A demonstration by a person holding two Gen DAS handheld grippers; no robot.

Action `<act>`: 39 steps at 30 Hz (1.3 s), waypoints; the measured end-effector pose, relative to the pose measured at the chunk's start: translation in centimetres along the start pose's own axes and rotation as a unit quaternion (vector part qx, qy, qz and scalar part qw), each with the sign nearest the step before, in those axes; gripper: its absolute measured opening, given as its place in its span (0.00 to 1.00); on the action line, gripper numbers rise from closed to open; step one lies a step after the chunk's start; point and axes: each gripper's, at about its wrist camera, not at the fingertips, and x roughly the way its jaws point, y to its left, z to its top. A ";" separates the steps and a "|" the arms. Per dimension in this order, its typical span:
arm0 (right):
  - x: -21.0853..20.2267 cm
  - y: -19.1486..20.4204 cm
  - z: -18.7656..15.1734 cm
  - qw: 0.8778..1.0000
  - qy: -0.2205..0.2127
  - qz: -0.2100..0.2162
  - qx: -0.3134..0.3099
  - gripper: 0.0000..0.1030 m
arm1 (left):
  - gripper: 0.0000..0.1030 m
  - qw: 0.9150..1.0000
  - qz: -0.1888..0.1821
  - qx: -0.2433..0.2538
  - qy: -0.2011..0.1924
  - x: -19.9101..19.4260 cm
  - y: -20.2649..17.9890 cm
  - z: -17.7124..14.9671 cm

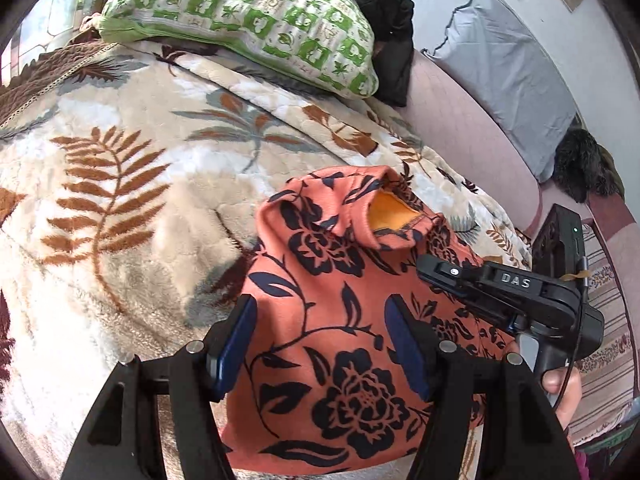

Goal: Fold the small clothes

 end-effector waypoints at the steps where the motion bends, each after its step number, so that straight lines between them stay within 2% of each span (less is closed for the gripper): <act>1: 1.6 0.4 0.4 1.000 0.007 -0.006 0.000 0.12 | 0.65 1.000 0.008 0.001 0.000 0.3 0.1 0.1; 3: 3.5 0.2 1.9 0.999 -0.002 -0.010 0.033 0.13 | 0.65 0.999 0.032 0.005 -0.005 0.6 0.3 0.2; 5: 3.3 -0.4 3.1 0.997 -0.025 -0.001 0.066 0.13 | 0.65 0.999 0.050 0.008 -0.016 0.8 0.4 0.5; 9: -1.8 -1.5 2.9 0.996 -0.065 -0.022 0.050 0.13 | 0.65 0.997 0.066 0.026 -0.033 0.5 -0.2 1.0; 12: -7.9 -4.6 1.2 0.993 -0.084 -0.078 0.032 0.13 | 0.65 0.997 0.055 0.039 -0.047 0.1 -1.6 0.9; 16: -16.1 -11.2 -2.7 0.976 -0.111 -0.175 0.067 0.12 | 0.69 0.994 0.048 0.086 -0.046 0.3 -4.5 -0.1; 17: -17.5 -13.1 -3.8 0.973 -0.103 -0.190 0.084 0.12 | 0.69 0.993 0.052 0.094 -0.043 0.6 -5.0 -0.5; 20: -19.6 -17.8 -7.1 0.967 -0.080 -0.200 0.133 0.11 | 0.71 0.990 0.068 0.118 -0.025 1.9 -6.2 -1.5; 21: -19.5 -19.0 -8.1 0.967 -0.070 -0.198 0.147 0.10 | 0.72 0.988 0.083 0.132 -0.012 2.7 -6.5 -1.9; 22: -19.5 -19.9 -9.1 0.969 -0.073 -0.178 0.157 0.10 | 0.72 0.984 0.104 0.145 0.006 3.6 -6.7 -2.4; 23: -20.0 -20.1 -9.9 0.969 -0.090 -0.164 0.159 0.10 | 0.72 0.980 0.119 0.156 0.022 4.4 -6.8 -2.9; 26: -21.6 -18.5 -10.8 0.970 -0.097 -0.169 0.146 0.11 | 0.72 0.971 0.143 0.191 0.012 3.7 -7.6 -3.5; 28: -23.3 -17.0 -11.9 0.971 -0.134 -0.144 0.134 0.11 | 0.73 0.974 0.135 0.182 -0.014 1.6 -7.5 -3.6; 30: -24.5 -16.0 -13.2 0.973 -0.143 -0.122 0.133 0.11 | 0.73 0.981 0.124 0.146 -0.024 -0.4 -6.9 -3.5; 33: -26.0 -15.5 -15.7 0.971 -0.170 -0.091 0.140 0.12 | 0.76 0.991 0.083 0.098 -0.045 -3.7 -5.3 -4.8; 34: -26.1 -15.6 -16.4 0.971 -0.171 -0.079 0.149 0.15 | 0.77 0.992 0.074 0.085 -0.051 -4.5 -4.7 -5.5; 36: -26.1 -16.3 -17.2 0.969 -0.166 -0.045 0.177 0.29 | 0.80 0.996 0.053 0.057 -0.049 -5.4 -3.8 -6.6; 38: -26.3 -17.0 -18.1 0.963 -0.171 -0.023 0.209 0.78 | 0.80 0.999 0.029 0.030 -0.031 -5.1 -3.1 -7.2; 39: -26.4 -17.2 -18.3 0.959 -0.183 -0.015 0.218 0.80 | 0.80 1.000 0.017 0.020 -0.015 -4.7 -2.9 -7.4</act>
